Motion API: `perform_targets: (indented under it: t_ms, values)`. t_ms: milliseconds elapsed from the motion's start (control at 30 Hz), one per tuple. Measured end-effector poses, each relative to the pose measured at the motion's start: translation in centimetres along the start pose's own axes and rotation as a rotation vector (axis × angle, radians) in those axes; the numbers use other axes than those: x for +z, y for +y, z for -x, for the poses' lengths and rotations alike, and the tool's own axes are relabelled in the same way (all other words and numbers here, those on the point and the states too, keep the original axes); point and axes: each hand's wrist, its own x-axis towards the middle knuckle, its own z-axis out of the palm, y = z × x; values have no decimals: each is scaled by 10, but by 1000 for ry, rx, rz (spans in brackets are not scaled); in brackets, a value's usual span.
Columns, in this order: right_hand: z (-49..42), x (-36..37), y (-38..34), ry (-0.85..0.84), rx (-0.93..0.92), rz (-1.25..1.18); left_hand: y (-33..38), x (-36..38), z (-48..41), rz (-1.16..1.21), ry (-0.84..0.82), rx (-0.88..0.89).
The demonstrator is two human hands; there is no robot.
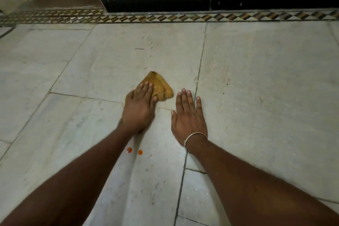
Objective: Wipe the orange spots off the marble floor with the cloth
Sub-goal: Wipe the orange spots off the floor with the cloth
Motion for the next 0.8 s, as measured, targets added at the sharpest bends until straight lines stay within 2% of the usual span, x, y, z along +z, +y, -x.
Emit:
perform_targets:
  t_ms: [133, 200, 300, 367, 400, 500, 567, 600, 667, 733, 800]
  values:
    - [2, -2, 2, -16, -7, -3, -38, -3, -21, -7, 1, -199]
    - [1, -1, 1, 7, -8, -9, -27, -2, 1, -20, 60, -256]
    - [-1, -2, -2, 17, 9, -10, 24, 7, 26, 9, 46, -74]
    - [0, -2, -1, 26, 18, -10, 43, 11, 5, 9, 36, 85]
    - [-1, -2, 0, 26, 21, -6, 43, 9, -10, 1, 19, 92]
    - [2, -2, 3, 14, 27, -1, 8, 6, -32, -11, 36, -118]
    - [3, -2, 2, 15, 39, -16, 3, 5, -11, 3, 47, -267]
    - [2, -2, 1, 30, 50, -30, 13, 7, 6, 0, 73, -278]
    - [0, -3, -1, 51, 71, -49, 46, 14, 33, 16, 104, -141]
    - [-2, -3, -1, 64, 90, -57, 57, 18, 20, -4, 90, 63]
    - [0, -1, 0, 50, 78, -55, 39, 16, -8, -1, 50, 42]
